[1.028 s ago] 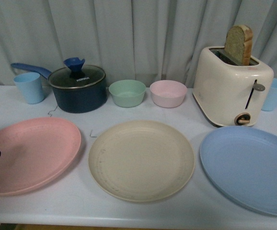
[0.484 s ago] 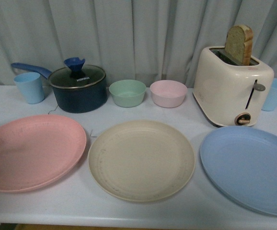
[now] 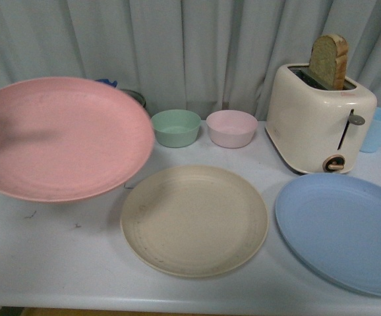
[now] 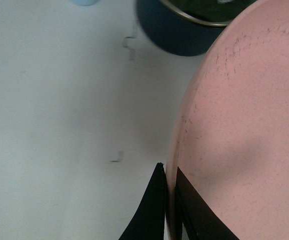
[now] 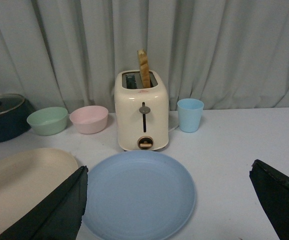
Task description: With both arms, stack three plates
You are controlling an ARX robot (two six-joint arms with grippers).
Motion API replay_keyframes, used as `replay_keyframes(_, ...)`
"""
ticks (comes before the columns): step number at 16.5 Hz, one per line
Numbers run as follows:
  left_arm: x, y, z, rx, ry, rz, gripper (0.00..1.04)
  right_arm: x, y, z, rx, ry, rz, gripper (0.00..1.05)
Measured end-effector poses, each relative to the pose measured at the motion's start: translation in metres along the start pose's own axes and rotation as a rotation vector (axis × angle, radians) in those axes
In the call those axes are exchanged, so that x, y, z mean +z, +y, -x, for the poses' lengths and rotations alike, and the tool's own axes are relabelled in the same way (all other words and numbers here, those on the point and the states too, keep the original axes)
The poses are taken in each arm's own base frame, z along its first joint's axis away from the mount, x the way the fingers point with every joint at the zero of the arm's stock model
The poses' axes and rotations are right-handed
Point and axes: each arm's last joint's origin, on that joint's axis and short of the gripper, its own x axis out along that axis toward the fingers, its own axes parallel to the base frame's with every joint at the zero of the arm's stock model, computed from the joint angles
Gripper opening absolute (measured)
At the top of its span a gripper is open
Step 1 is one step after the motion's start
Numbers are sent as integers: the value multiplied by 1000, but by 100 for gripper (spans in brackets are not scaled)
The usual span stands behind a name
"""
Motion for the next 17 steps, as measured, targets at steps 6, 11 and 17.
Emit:
replay_keyframes(6,-37,-102,-31,-39,75,55,3,0,0,0,0,0,0,98)
replay_keyframes(11,-70,-134,-61,7,114,24,3,0,0,0,0,0,0,98)
replay_keyframes(17,-93,-137,-85,7,156,10,12,0,0,0,0,0,0,98)
